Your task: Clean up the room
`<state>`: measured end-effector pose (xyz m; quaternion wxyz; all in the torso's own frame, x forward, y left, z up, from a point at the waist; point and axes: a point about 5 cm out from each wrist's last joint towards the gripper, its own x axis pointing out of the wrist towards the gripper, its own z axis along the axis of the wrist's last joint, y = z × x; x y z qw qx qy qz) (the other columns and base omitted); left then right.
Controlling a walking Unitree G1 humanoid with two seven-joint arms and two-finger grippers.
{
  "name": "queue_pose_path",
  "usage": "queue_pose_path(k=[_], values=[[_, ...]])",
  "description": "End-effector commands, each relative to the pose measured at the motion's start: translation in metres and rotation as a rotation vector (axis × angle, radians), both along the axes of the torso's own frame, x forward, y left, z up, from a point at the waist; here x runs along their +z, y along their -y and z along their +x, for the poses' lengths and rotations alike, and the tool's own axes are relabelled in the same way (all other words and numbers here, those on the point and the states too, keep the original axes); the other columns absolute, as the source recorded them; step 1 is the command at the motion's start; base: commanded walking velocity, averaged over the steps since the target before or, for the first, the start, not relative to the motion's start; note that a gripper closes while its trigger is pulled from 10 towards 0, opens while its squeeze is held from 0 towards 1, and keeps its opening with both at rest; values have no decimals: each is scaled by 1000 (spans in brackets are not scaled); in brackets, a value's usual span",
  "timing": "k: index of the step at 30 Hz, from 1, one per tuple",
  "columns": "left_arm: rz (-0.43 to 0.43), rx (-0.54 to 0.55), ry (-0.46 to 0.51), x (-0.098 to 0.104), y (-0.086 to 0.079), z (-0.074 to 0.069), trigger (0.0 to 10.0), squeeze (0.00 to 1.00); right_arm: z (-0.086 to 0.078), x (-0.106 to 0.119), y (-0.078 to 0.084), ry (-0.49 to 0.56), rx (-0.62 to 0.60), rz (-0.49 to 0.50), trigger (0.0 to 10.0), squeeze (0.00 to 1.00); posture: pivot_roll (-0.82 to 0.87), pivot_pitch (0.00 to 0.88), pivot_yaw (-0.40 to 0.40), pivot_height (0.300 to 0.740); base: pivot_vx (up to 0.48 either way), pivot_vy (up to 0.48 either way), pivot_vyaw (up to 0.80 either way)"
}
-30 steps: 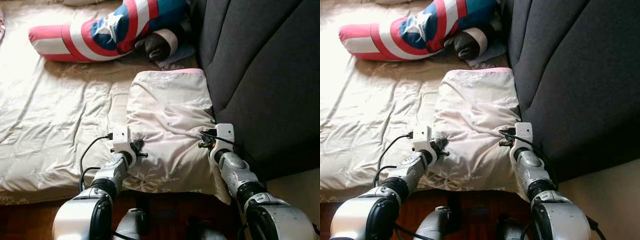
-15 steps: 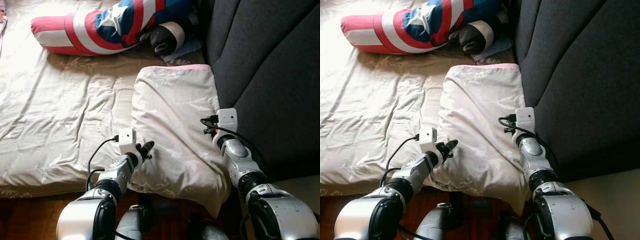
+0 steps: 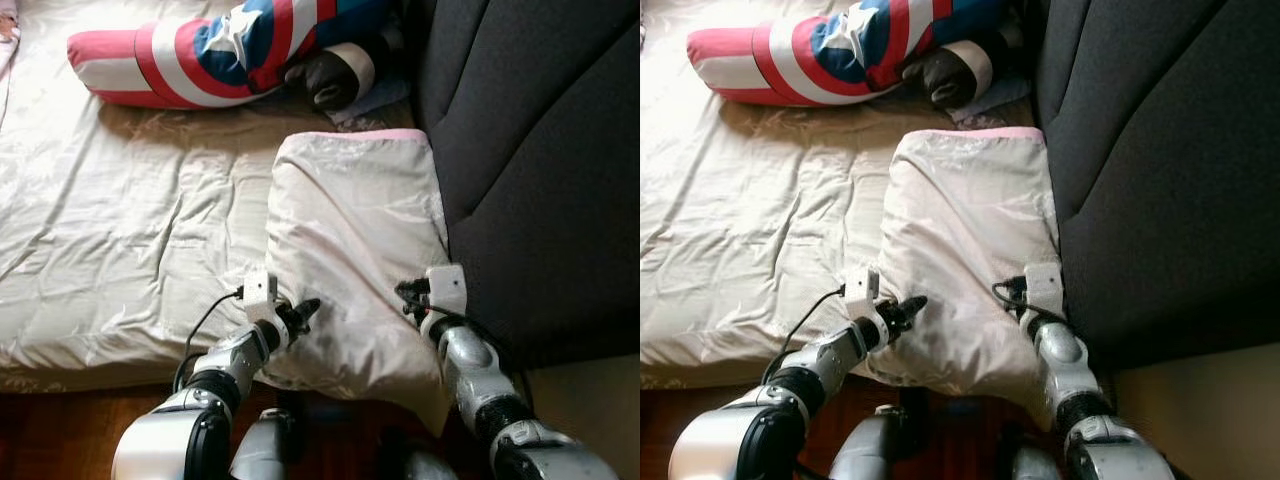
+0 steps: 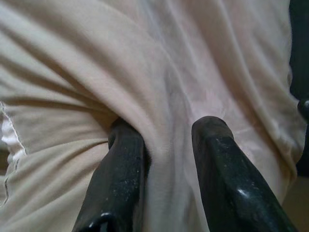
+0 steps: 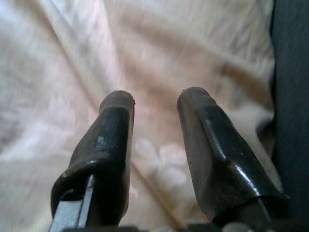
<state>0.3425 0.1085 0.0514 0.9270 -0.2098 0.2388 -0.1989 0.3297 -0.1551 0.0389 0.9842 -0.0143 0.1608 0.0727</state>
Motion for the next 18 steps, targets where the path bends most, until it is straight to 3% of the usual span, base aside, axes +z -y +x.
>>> queue_pose_path(k=[1,8,10,12,18], values=[[15,-41,-75,-17,9,-13,10000,0,-7,-10,0,-36,3,10,10000,0,20,306,21,740,0,0,0],[244,-42,-2,-24,-9,-17,10000,0,-8,-5,2,18,-14,72,10000,0,24,251,15,740,0,0,0],[257,-43,4,-24,-9,-17,10000,0,-8,-5,2,23,-13,76,10000,0,24,251,15,740,0,0,0],[337,-17,58,-24,-18,-18,10000,0,-7,-4,4,29,-22,83,10000,0,19,223,16,740,0,0,0],[324,90,138,-20,-32,-18,10000,0,-9,-6,6,22,-38,100,10000,0,25,177,14,740,0,0,0]])
